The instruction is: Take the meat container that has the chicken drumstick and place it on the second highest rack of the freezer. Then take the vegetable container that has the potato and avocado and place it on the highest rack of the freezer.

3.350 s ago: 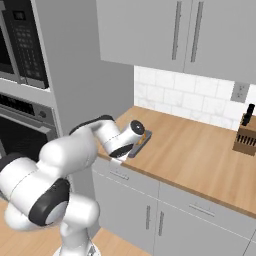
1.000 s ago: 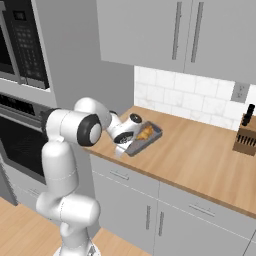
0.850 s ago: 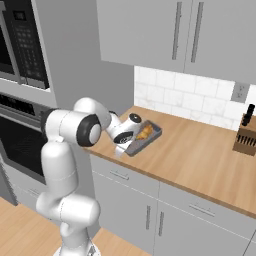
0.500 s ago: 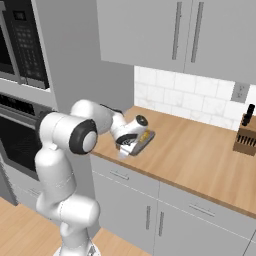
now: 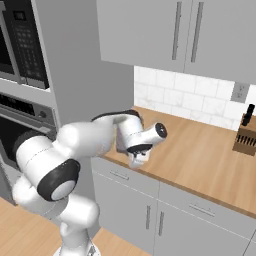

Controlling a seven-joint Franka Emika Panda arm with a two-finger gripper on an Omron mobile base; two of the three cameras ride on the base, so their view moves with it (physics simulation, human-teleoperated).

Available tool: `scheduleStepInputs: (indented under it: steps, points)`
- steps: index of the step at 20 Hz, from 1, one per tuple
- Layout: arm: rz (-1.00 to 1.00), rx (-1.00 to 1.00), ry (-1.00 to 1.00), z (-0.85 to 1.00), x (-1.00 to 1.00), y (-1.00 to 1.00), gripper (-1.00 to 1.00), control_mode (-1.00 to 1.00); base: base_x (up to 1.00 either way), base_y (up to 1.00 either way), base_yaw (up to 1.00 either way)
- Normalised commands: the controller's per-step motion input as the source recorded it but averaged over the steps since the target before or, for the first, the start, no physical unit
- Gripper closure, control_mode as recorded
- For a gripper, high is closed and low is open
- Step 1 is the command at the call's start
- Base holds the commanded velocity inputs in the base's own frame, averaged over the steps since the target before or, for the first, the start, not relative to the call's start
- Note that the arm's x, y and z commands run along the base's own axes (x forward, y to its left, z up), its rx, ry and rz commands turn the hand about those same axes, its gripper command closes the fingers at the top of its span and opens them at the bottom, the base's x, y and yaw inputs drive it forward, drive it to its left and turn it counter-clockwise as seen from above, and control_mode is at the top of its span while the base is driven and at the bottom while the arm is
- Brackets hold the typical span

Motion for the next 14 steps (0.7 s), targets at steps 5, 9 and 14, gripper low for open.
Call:
scheduleStepInputs:
  steps: [5, 9, 14]
  points:
    - [0.55, -0.08, -0.3, 0.75, -0.82, -0.16, 1.0, -1.0, 0.0, 0.0, 0.0]
    - [0.6, -0.19, -0.23, 0.99, -0.76, -0.11, 1.0, -1.0, 0.0, 0.0, 0.0]
    - [0.61, -0.19, -0.17, 0.9, -0.68, 0.0, 1.0, -1.0, 0.0, 0.0, 0.0]
